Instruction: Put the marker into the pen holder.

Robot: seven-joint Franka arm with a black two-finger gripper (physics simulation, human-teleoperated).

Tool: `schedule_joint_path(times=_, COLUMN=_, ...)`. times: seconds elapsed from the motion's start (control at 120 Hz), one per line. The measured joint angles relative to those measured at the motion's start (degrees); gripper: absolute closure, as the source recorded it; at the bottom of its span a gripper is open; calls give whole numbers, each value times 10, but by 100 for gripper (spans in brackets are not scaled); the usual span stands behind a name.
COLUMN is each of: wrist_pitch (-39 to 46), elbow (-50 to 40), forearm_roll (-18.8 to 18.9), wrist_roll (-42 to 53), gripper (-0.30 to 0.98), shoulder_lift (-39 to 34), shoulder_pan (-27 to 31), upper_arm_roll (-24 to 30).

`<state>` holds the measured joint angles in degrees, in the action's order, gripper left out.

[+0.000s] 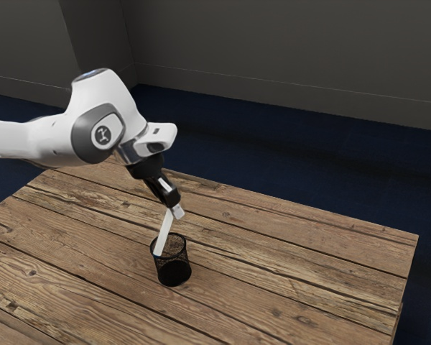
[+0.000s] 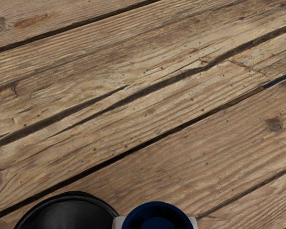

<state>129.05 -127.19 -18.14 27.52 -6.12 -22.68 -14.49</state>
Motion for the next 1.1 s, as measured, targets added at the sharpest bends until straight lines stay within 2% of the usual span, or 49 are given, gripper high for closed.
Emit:
schedule_joint_path(times=0.725, wrist_pitch=31, elbow=18, forearm_roll=37, wrist_roll=54, gripper=77, shoulder_lift=30, shoulder_pan=9, upper_arm_roll=0)
schedule_joint_path(times=1.1, wrist_pitch=82, elbow=12, forearm_roll=43, wrist_roll=88, gripper=76, shoulder_lift=58, shoulder_pan=8, upper_arm_roll=6)
